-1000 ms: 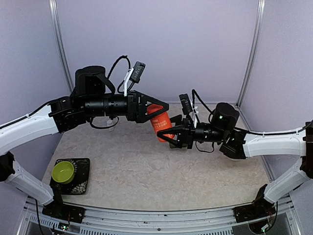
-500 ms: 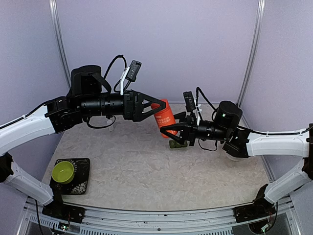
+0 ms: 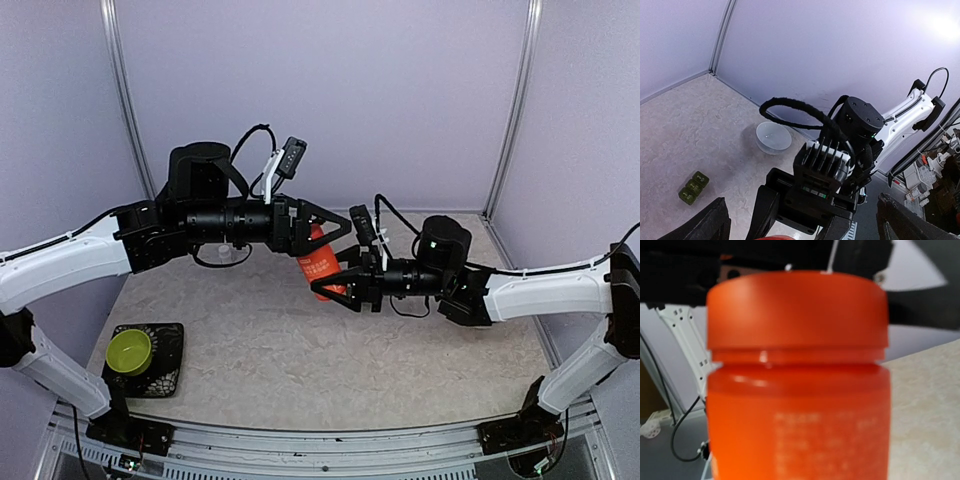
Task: Sort the pills into containers
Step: Screw the lid of the pill bottle onto the pill bottle.
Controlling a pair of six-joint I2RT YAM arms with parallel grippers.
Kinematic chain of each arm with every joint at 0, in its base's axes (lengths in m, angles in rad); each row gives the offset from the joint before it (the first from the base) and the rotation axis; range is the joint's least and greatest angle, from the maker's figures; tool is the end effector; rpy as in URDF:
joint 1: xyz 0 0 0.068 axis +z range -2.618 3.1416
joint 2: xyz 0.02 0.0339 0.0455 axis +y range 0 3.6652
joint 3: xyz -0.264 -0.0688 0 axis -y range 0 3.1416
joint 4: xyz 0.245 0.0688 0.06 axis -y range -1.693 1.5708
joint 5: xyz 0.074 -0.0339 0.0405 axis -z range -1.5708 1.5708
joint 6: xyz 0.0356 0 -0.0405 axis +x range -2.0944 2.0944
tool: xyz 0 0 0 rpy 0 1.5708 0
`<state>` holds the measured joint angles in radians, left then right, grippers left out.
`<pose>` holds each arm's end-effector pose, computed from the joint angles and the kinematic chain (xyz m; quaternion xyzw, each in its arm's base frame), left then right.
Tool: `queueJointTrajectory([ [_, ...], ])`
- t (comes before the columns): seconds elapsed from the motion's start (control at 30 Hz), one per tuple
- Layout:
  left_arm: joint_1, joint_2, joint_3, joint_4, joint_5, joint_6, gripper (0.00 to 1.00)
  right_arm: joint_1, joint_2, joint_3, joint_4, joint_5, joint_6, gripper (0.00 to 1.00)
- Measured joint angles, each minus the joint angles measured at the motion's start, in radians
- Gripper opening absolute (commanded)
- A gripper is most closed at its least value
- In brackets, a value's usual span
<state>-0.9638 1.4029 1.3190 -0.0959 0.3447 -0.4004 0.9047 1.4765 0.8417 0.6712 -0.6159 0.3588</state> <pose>0.1788 -0.2786 0.3938 0.3158 0.6960 -0.5002 0.4070 0.1884 0.2729 0.2831 -0.3884 0.5782 0.5749 0.4293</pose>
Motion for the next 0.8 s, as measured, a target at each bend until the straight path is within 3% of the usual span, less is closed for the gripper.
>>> queueJointTrajectory([
  [0.47,-0.017,0.026,0.027,-0.007,-0.001,0.017,0.99,0.032,0.041,0.033,0.033,-0.016,-0.002,0.02],
  [0.8,-0.006,-0.034,0.018,-0.009,0.022,0.013,0.99,0.019,-0.095,0.002,-0.064,0.068,-0.034,0.01],
])
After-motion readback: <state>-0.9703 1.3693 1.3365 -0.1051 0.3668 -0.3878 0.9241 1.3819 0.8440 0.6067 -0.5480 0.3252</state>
